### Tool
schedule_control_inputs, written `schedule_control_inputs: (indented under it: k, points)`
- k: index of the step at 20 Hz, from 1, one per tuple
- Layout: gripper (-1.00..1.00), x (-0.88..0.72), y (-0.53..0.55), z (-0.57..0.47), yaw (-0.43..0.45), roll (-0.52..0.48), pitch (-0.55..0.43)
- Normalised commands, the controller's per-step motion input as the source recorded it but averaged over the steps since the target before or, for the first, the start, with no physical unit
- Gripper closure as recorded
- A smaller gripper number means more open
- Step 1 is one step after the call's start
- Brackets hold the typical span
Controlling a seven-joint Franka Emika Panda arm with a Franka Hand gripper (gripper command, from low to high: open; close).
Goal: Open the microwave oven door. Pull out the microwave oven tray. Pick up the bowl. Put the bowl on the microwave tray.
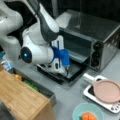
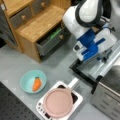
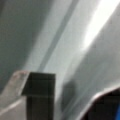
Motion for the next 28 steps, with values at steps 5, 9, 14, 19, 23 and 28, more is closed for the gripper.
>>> schedule_control_inputs:
  k: [5, 9, 14, 19, 23, 28]
  points:
    - [1.0, 0.01, -0.14, 0.06, 0.302, 0.018, 0.011]
    - [1.0, 0.03, -0.14, 0.07, 0.337, 0.028, 0.032]
    - [1.0, 0.04, -0.12, 0.06, 0.32, 0.042, 0.036]
    - [-1.0, 0.04, -0.12, 0.06, 0.288, 0.032, 0.036]
    - [-1.0, 0.04, -0.11, 0.06, 0.279, 0.016, 0.035]
    - [-1.0, 0.08, -0.11, 0.05, 0.245, 0.028, 0.012]
